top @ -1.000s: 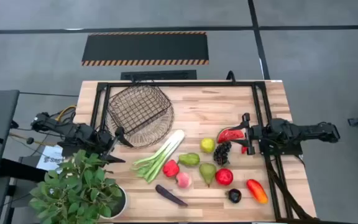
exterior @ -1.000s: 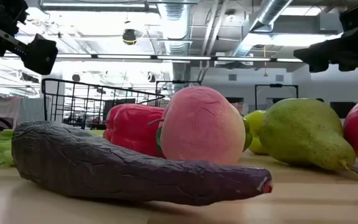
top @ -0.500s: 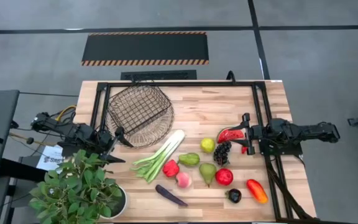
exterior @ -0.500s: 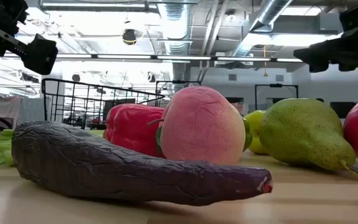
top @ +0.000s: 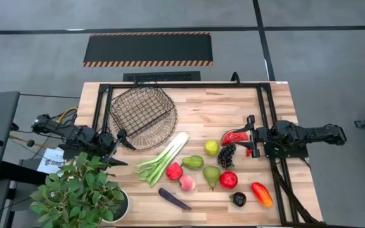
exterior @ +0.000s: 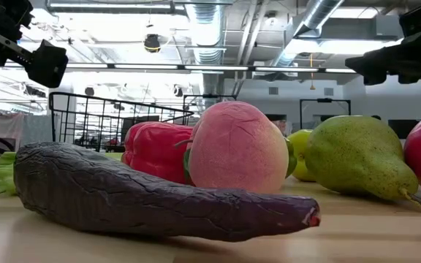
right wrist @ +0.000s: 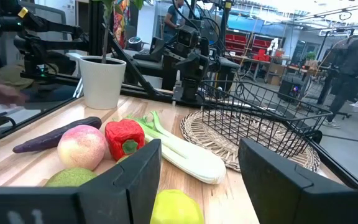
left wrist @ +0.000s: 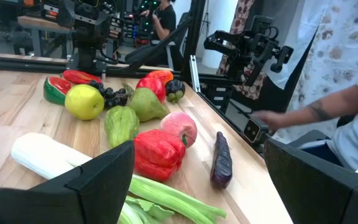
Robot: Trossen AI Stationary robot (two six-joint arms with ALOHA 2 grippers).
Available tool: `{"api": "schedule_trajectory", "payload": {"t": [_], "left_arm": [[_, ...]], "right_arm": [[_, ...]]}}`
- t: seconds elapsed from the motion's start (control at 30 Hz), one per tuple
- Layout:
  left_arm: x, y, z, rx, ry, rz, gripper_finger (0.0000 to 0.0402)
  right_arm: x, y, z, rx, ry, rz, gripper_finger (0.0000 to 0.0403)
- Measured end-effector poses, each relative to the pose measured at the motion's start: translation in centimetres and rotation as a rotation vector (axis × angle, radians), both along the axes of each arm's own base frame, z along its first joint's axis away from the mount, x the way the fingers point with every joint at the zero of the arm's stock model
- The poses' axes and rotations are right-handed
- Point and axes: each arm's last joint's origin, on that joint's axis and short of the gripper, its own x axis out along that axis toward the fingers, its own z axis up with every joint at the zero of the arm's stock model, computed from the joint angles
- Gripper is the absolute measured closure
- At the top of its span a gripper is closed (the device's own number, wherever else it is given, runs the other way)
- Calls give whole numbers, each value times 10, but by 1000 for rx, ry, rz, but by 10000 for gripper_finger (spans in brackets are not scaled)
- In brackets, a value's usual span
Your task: Build produce basket
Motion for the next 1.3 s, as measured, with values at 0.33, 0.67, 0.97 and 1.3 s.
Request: {"api": "schedule_trajectory", "payload": {"t": [0.33,0.67,0.97,1.3], "left_arm": [[0,0,0,0,0,-1,60],[1,1,1,173,-74,35,60],[1,2,0,152,-63,47,60],[0,5,25,-74,-260,161,60]], "right_arm": [[0,0,0,0,-1,0,168],[0,0,5,71,-50,6,168],[-2,0,18,478,-165,61,168],[-5,-1,28,655,-264,88,168]]}}
